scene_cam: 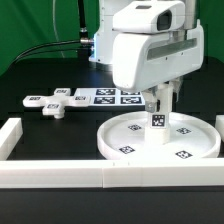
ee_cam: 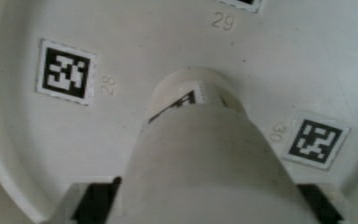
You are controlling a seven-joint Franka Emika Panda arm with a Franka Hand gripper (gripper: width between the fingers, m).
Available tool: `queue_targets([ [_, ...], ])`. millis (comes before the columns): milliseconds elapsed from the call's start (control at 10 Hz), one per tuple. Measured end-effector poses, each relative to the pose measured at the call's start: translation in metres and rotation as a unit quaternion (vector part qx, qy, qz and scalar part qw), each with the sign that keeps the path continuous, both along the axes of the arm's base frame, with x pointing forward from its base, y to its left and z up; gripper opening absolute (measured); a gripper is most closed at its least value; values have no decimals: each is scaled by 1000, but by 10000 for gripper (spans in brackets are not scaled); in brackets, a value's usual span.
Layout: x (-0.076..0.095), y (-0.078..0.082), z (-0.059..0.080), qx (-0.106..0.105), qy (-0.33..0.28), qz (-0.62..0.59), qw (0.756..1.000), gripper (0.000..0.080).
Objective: Assemble round table
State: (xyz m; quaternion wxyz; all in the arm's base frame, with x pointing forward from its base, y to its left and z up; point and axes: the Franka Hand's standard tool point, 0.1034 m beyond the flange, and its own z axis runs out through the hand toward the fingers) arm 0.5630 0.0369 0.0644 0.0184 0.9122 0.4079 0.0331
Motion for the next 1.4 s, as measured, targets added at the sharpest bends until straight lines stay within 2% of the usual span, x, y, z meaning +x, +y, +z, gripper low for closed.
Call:
queue_targets([
  [400, 0, 2, 0, 20, -1, -161, 987, 412],
  [700, -2, 4, -1, 43, -8, -302, 952, 412],
  [900, -2, 3, -1, 61, -20, -407, 911, 412],
  [1300, -2, -1, -1, 82, -12, -550, 831, 412],
  [1400, -1, -1, -1, 84, -13, -560, 824, 412],
])
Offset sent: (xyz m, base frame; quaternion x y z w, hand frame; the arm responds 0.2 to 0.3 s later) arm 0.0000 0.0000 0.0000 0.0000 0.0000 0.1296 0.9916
